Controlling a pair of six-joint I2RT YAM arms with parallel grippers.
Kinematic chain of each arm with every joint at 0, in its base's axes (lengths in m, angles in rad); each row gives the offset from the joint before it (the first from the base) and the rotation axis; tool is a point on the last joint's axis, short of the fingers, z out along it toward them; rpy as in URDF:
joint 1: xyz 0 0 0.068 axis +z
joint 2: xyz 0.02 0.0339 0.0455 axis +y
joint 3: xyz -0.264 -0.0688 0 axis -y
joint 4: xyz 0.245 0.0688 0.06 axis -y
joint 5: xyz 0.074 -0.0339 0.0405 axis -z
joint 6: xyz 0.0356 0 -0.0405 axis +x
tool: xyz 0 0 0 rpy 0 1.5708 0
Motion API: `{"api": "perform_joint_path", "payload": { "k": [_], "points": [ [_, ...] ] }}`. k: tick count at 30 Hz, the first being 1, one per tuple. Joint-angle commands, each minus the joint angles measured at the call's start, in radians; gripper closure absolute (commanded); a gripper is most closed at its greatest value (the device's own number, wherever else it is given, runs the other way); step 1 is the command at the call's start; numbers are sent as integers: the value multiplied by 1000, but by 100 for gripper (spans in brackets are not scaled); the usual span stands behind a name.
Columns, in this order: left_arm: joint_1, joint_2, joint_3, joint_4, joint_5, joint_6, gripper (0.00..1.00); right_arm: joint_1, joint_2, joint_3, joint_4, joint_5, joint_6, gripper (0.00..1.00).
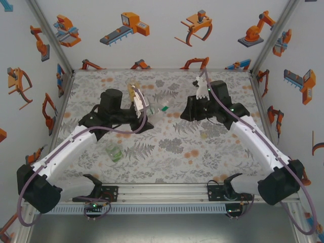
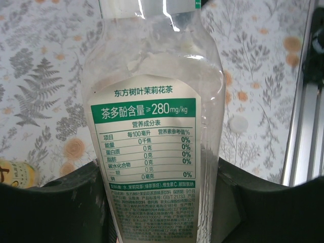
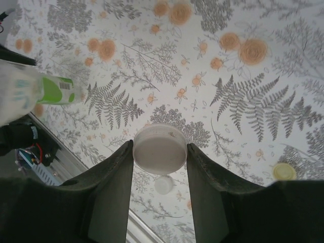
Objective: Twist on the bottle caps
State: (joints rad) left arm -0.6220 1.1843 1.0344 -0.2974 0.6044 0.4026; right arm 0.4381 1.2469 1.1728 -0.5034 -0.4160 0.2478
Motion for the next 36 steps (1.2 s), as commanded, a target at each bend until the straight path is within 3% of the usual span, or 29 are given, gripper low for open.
{"api": "perform_joint_path", "payload": {
  "k": [1, 6, 11, 23, 29, 36],
  "points": [
    [-34, -20, 36, -107, -26, 133, 100, -32, -59, 13, 8, -116, -128, 82],
    [-57, -60, 26, -156, 14, 270, 100, -37, -136, 23, -22, -287, -262, 83],
    [-66, -87, 11, -157, 59, 318, 100, -38, -235, -24, 21, -427, -371, 86],
    [-104, -122, -34, -176, 25, 354, 100, -22, -306, -119, 254, -675, -392, 97],
    [-153, -134, -39, -213, -45, 388, 100, 5, -303, -86, 186, -702, -496, 100],
    [-157, -138, -31, -227, -28, 380, 100, 82, -287, -41, 1, -650, -716, 100]
  ]
}}
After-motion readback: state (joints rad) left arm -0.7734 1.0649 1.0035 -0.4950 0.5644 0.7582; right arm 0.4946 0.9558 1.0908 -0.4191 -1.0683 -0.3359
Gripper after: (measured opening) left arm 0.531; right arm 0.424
